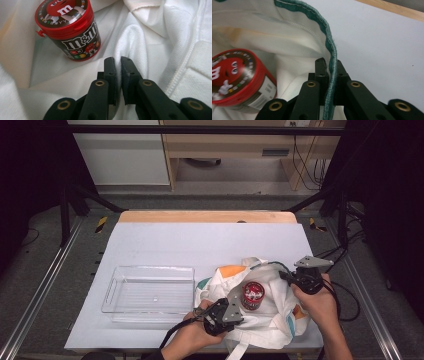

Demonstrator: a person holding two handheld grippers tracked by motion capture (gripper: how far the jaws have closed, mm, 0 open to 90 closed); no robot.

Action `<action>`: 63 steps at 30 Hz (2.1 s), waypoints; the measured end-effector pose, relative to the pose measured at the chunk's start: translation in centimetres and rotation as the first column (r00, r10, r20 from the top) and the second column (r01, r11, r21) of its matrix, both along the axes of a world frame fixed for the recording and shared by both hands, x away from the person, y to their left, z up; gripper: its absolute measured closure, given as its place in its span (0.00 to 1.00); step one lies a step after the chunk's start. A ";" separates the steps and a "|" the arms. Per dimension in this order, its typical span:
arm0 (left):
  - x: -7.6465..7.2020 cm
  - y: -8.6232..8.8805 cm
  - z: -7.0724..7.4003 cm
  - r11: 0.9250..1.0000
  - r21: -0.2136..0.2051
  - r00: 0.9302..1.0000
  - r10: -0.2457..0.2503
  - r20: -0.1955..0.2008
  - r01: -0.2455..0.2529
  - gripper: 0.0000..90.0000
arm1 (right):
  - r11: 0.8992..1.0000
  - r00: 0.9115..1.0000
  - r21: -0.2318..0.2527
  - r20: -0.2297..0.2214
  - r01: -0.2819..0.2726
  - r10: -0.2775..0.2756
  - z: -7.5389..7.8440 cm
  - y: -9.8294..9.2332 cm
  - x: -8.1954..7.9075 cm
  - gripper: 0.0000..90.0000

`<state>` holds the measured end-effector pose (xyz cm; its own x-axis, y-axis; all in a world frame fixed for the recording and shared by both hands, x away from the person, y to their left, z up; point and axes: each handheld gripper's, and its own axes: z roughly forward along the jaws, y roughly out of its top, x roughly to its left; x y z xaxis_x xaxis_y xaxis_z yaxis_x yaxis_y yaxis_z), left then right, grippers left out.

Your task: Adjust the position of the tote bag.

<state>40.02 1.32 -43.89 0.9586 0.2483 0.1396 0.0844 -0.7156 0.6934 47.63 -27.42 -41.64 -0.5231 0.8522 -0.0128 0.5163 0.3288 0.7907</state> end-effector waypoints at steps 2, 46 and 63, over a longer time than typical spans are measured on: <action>-0.1 0.1 -0.1 1.000 -0.001 1.000 0.000 -0.001 0.000 0.93 | 1.000 1.000 -0.002 -0.001 0.005 -0.005 -0.1 -0.1 0.5 0.96; -0.7 0.1 -0.6 1.000 -0.001 1.000 -0.003 -0.010 0.003 0.95 | 0.996 0.994 -0.023 -0.063 0.086 -0.088 -1.2 -0.1 5.1 0.96; -0.7 0.3 -0.8 1.000 0.003 1.000 -0.018 -0.023 0.018 0.95 | 0.991 0.989 -0.075 -0.092 0.108 -0.115 -2.6 0.1 5.4 0.95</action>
